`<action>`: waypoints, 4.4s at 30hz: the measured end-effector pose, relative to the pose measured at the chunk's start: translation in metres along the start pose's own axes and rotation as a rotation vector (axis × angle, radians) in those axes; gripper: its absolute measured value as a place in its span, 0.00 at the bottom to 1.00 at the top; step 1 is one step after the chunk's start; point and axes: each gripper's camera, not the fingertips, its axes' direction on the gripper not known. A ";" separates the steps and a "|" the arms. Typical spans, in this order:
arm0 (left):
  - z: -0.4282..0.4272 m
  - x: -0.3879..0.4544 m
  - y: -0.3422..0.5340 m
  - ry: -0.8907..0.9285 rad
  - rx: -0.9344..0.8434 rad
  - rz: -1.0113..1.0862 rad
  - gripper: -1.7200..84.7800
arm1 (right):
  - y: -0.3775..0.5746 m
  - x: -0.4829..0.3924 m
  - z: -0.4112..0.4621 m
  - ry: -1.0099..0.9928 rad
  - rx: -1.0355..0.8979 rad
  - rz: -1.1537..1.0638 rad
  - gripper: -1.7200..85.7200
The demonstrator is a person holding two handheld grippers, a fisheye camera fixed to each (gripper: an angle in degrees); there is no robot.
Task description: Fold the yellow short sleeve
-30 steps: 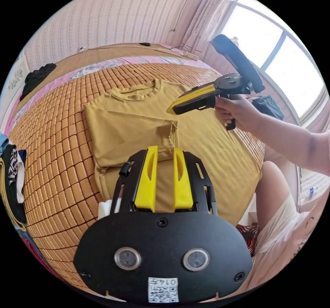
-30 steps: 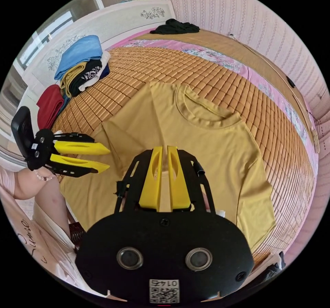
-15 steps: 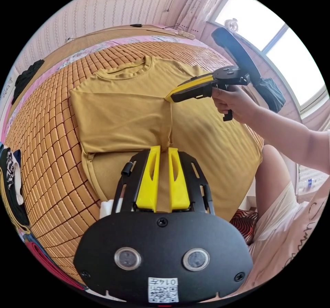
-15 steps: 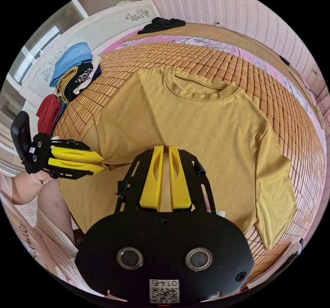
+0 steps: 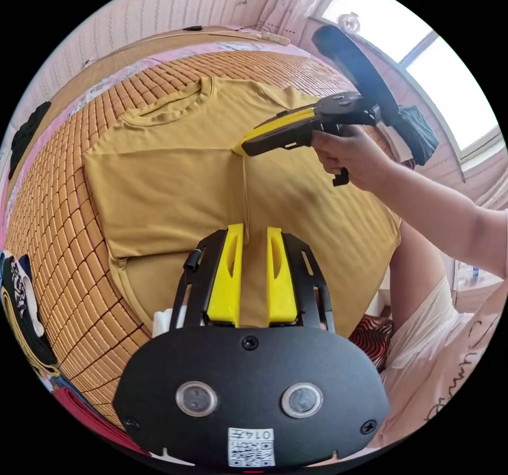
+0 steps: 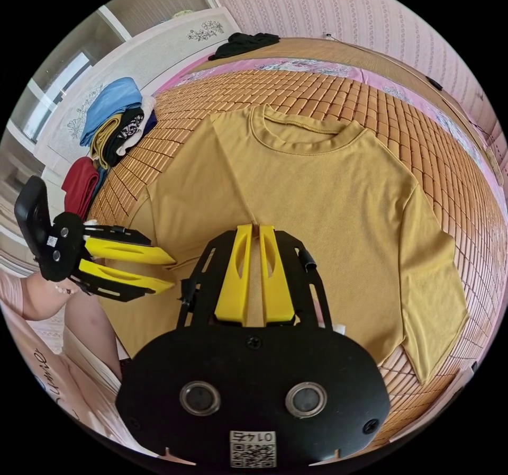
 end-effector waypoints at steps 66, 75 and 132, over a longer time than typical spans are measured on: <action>-0.078 -0.014 -0.080 -0.006 0.032 -0.097 0.08 | 0.206 0.024 -0.206 -0.281 0.389 -0.023 0.04; -0.051 -0.049 -0.059 0.055 0.069 -0.143 0.08 | 0.099 -0.037 -0.164 -0.051 0.228 -0.071 0.11; -0.163 -0.240 0.029 -0.007 0.399 -0.417 0.01 | -0.086 0.146 -0.183 -0.106 0.194 0.285 0.02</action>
